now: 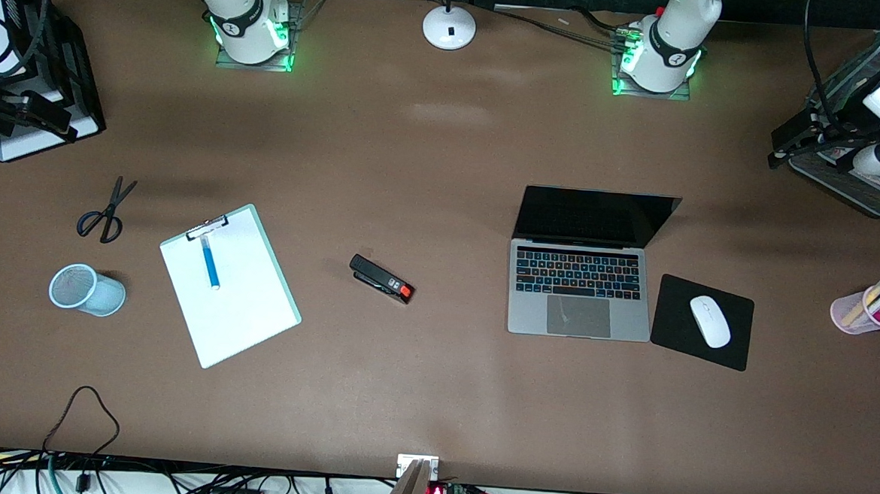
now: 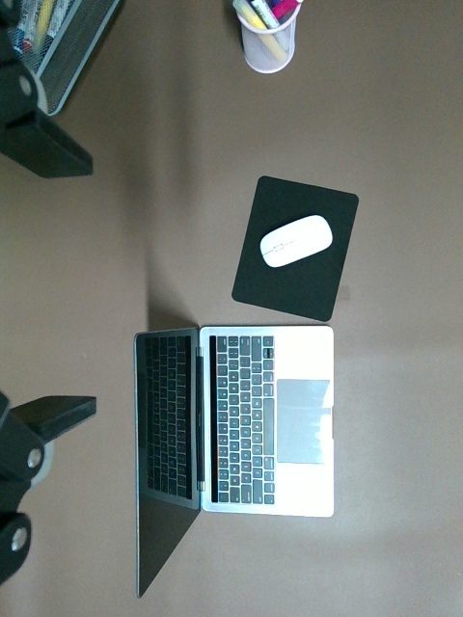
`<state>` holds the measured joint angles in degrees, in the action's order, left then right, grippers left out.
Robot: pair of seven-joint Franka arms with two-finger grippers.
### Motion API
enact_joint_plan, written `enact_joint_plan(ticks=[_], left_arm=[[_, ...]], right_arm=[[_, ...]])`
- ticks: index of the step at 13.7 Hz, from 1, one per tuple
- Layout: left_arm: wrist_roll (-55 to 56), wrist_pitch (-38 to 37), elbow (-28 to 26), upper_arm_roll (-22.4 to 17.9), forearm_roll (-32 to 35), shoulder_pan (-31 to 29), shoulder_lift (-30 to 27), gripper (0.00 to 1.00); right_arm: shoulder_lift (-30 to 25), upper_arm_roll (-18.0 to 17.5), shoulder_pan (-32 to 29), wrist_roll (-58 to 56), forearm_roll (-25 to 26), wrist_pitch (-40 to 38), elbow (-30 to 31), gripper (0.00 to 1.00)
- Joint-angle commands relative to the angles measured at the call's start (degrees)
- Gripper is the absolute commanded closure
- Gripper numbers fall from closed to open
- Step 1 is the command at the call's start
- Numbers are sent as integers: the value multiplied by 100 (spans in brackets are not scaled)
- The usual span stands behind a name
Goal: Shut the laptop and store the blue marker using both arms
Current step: 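Reach the left gripper to the laptop lid while the right gripper reaches the clipboard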
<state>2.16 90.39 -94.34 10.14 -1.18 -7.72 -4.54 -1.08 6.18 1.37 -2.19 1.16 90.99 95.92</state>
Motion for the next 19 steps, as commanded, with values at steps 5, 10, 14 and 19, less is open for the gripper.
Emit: enact_joint_plan(ticks=[5, 10, 14, 19], left_arm=[[-75, -837, 250, 76, 83, 16, 347, 0], [739, -559, -284, 514, 13, 17, 471, 0], [1296, 29, -1048, 832, -22, 8, 332, 0], [1305, 1083, -2244, 1191, -392, -18, -64, 0]], right_arm=[[-103, -30, -23, 87, 43, -99, -39, 0], [318, -21, -49, 8, 51, 215, -39, 0], [723, -21, -58, -1, 34, 428, -126, 0], [1566, -56, 12, -580, 25, 1217, -214, 0]])
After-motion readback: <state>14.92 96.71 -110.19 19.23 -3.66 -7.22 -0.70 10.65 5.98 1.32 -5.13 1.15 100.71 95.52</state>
